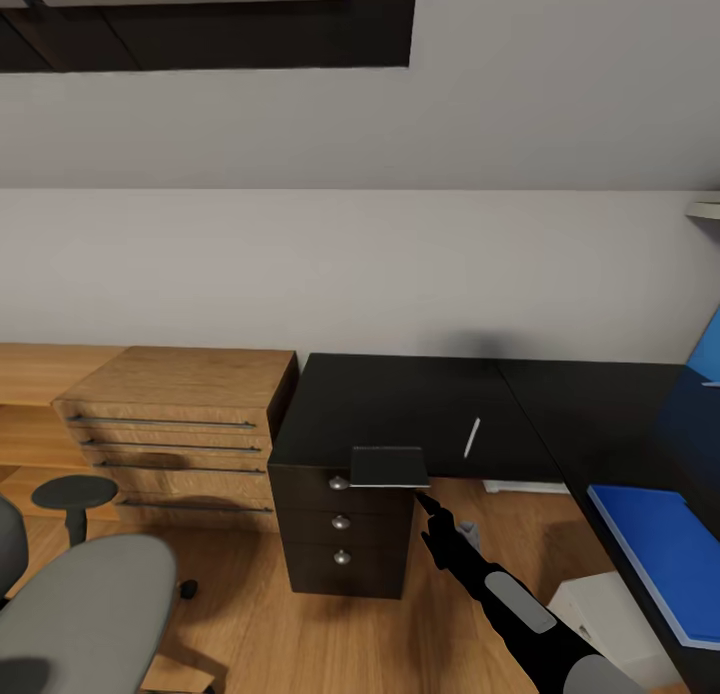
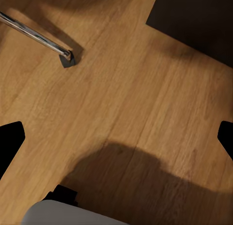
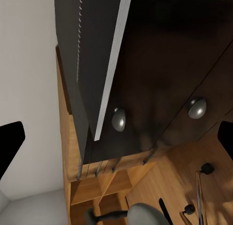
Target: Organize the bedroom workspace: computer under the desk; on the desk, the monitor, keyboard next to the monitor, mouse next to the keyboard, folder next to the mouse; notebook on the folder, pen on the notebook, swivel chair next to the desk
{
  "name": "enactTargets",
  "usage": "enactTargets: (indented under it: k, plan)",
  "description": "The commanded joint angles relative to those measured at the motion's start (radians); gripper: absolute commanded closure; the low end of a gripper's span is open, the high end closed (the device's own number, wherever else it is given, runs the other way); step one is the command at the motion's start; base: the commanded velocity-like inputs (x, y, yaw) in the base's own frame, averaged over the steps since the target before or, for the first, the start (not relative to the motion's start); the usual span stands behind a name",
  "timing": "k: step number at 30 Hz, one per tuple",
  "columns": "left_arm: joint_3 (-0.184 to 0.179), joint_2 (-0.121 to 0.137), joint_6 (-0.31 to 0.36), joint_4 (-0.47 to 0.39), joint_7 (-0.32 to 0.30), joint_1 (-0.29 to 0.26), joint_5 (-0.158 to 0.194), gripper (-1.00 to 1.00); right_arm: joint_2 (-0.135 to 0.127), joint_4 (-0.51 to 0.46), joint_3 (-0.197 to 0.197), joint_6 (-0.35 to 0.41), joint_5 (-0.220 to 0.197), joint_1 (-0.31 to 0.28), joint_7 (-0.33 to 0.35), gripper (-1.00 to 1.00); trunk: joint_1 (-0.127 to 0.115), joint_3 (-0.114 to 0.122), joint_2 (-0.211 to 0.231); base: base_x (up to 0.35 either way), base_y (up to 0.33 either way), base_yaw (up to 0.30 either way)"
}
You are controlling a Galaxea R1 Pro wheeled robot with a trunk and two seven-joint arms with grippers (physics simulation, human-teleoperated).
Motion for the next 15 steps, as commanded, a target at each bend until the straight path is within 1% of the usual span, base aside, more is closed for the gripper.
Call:
enactTargets:
  k: [1,7,15]
  plan:
    - [0.002,-0.001,0.0,-0.002,-0.005,0.0,0.008,-1.0,-0.001,0.001,0.006,0.0,-0.011,-0.001,0.004,-1.0,0.0,-0.001,0.0,0.166,0.0,0.0]
    - [0.001,-0.001,-0.001,-0.002,-0.006,0.0,0.007,-1.0,-0.002,0.001,0.006,0.0,-0.01,-0.001,0.004,-1.0,0.0,-0.001,0.0,0.185,0.0,0.0]
    - [0.002,-0.002,-0.001,-0.002,-0.006,0.0,0.007,-1.0,-0.002,0.001,0.006,0.0,-0.009,-0.001,0.004,-1.0,0.0,-0.001,0.0,0.051,0.0,0.0]
